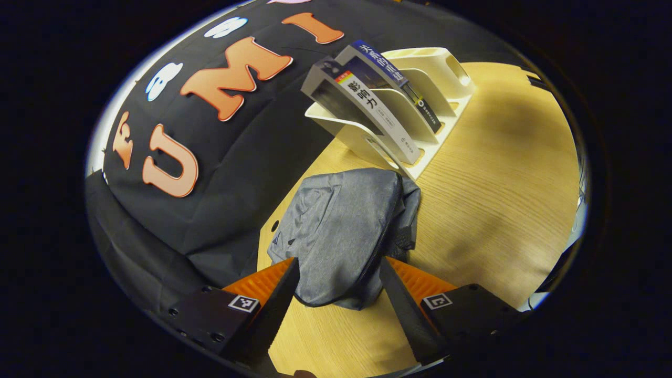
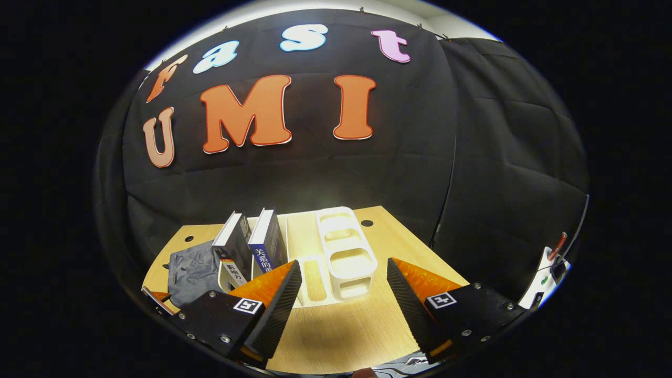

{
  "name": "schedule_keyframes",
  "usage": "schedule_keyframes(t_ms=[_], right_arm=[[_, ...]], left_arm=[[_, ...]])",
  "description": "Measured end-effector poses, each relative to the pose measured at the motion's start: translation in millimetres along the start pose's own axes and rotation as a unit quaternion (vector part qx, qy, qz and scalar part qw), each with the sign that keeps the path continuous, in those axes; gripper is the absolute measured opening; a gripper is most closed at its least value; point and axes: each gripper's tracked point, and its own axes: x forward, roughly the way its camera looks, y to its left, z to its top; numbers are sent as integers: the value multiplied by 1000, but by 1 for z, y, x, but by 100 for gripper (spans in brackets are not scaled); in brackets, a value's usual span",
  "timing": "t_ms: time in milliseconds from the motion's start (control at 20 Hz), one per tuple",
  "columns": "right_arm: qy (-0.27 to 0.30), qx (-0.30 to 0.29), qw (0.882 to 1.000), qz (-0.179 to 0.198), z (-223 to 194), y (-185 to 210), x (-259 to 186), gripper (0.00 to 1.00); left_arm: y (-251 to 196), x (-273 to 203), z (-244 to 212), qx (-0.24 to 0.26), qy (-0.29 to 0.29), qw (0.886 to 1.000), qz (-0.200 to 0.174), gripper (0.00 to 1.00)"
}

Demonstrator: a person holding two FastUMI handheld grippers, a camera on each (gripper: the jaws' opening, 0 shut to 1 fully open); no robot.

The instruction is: Open the schoolbag, grab two books from the bookshelf and put them into the schoolbag.

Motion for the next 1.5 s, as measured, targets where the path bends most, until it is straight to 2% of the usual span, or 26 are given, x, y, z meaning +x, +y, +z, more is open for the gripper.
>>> schedule_keyframes(t_ms=[250, 650, 850, 900, 950, 1100, 1150, 1200, 1250, 1300, 1500], right_arm=[[15, 12, 1000, -12, -11, -13, 0, 98], [28, 25, 999, -21, -19, -22, -1, 98], [33, 30, 999, -23, -20, -23, 0, 98], [34, 30, 999, -22, -21, -23, 1, 98], [35, 30, 999, -22, -22, -23, 1, 98], [37, 29, 999, -16, -22, -22, 1, 98], [35, 28, 999, -13, -21, -21, 2, 98], [32, 25, 999, -12, -21, -21, 2, 98], [30, 23, 999, -12, -21, -21, 2, 98], [30, 23, 999, -13, -21, -20, 1, 98], [30, 47, 998, -7, -20, -18, 3, 98]], left_arm=[[2, 18, 9, 24, -6, 1000, -2, 97], [-7, 41, 3, 30, 26, 998, -38, 97], [-4, 46, 10, 37, 21, 998, -47, 95], [-5, 45, 12, 32, 20, 998, -52, 92], [-6, 45, 14, 28, 17, 998, -56, 78], [-12, 45, 14, 33, 22, 997, -71, 53], [-14, 44, 14, 35, 26, 996, -78, 58], [-14, 44, 15, 37, 25, 996, -80, 35], [-16, 47, 16, 37, 27, 996, -82, 29], [-18, 47, 14, 36, 32, 995, -89, 19], [-17, 46, 15, 28, 32, 994, -100, 7]])
